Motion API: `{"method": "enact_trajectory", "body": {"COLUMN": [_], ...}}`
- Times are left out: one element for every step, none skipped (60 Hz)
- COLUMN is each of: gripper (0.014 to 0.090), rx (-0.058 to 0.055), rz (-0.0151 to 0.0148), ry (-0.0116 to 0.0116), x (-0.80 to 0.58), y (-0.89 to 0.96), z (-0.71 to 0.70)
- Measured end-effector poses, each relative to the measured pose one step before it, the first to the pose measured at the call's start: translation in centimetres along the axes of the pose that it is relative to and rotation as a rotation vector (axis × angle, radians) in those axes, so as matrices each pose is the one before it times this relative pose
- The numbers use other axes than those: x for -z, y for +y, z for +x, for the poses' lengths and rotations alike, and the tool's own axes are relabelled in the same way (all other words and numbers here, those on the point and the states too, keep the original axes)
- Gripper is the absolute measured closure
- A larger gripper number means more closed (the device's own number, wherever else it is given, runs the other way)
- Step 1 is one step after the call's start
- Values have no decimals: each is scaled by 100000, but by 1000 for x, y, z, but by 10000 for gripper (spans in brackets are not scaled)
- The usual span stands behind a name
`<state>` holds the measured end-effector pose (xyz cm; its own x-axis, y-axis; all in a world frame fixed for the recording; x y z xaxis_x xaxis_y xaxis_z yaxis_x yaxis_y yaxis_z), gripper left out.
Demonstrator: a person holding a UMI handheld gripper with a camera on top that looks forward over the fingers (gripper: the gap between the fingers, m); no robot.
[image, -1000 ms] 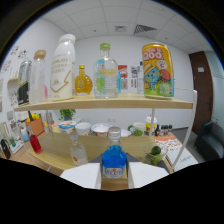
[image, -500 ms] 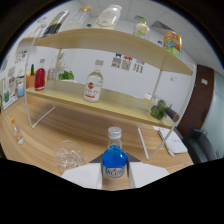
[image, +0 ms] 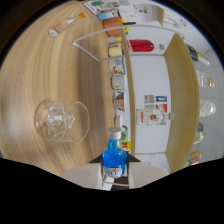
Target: Make me a cup of Mount Fuji.
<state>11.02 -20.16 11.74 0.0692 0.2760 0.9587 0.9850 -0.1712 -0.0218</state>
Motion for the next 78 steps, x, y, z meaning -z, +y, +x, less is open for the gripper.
{"method": "enact_trajectory", "body": {"gripper": [696,694,693,696,695,696,697,697,695,696,698,695,696,694,695,696,696,696,695,695,693,690,690,689,689,689,690,690,689,688,688,690,689,689,688,689,688,689,688,689,690,690,690,689,688,688,687,689,688,688,688,689,688,690,691,690,689,689,690,689,688,689,689,689,690,689,690,690,689,689,690,690,689,691,692,691,692,690], "rx": [3563,3460,3136,3035,2942,2640,2142,1853,1795,1368,1083,881,661,542,244,-196,-624,-986,-788,-1425,-1276,-1551,-1867,-2545,-3013,-3323,-3510,-3756,-3934,-3991,-3597,-4442,-4878,-5217,-5408,-5422,-5538,-5841,-5708,-5668,-5446,-4865,-5160,-5185,-5204,-5298,-5309,-5175,-4809,-4466,-4234,-4057,-3512,-3103,-2829,-2537,-2313,-2139,-2043,-1995,-1961,-1722,-1665,-1359,-1442,-1246,-1052,-776,-650,-677,-713,-559,-460,-461,-897,-1036,-998,-607], "rz": [132,54,149,417,369,153,21,27,426,426,394,353,6,-123,0,140,148,130,152,-77,-25,24,56,371,465,622,649,439,323,481,1257,1253,1388,1243,1036,1052,1232,1113,1399,1432,1200,878,295,6,-181,-256,-358,-533,-724,-732,-632,-1331,-934,-848,-1257,-1401,-1493,-1430,-1347,-1291,-1344,-1360,-1809,-1511,-1563,-1009,-1271,-1139,-1131,-1194,-1363,-1497,-1569,-1274,-1304,-1094,-1069,-1062], "ry": [405,359,449,167,-71,-100,133,208,593,-139,-84,195,114,92,-33,-87,-69,96,382,30,-89,108,-141,245,376,265,272,598,972,1099,854,244,233,585,974,712,165,-120,65,139,24,-13,-363,-314,-112,-37,-72,-189,-197,-20,-106,-9,-113,-63,-48,46,-35,-166,-210,-166,45,101,-104,-150,-63,154,187,155,-24,-231,-176,-13,55,-38,-463,-676,-520,-92], "x": [-51,-23,64,-28,-40,-46,-34,-29,-273,36,29,25,27,8,-9,5,15,37,-193,208,86,106,101,129,146,164,158,147,167,166,149,219,233,228,257,250,242,276,232,322,235,166,167,163,129,101,82,47,49,11,-95,104,-89,-192,-128,-154,-162,-184,-237,-237,-214,-278,-215,-296,-272,-484,-287,-283,-245,-243,-259,-213,-63,-213,-269,-170,-153,-123], "y": [-43,1,-65,-64,-64,-9,-5,-37,5,-80,-137,-15,7,29,13,-16,-25,-36,8,-74,16,30,58,17,-11,-17,-4,15,23,-18,33,-146,-163,-144,-120,-135,-178,-220,-226,-182,-134,0,56,126,184,229,294,384,446,503,554,608,687,795,838,872,892,896,870,846,854,848,852,815,797,700,688,615,595,603,579,588,593,471,453,404,385,384], "z": [36,8,-108,-58,-66,-62,-52,24,-57,-39,-4,56,21,27,26,1,2,32,123,10,59,153,156,254,303,300,374,459,569,575,700,492,517,618,708,633,534,557,542,565,523,439,379,363,392,378,351,333,328,376,348,341,373,401,414,438,398,370,375,403,411,442,322,337,304,351,356,336,235,213,180,201,278,107,-50,-5,12,93]}}
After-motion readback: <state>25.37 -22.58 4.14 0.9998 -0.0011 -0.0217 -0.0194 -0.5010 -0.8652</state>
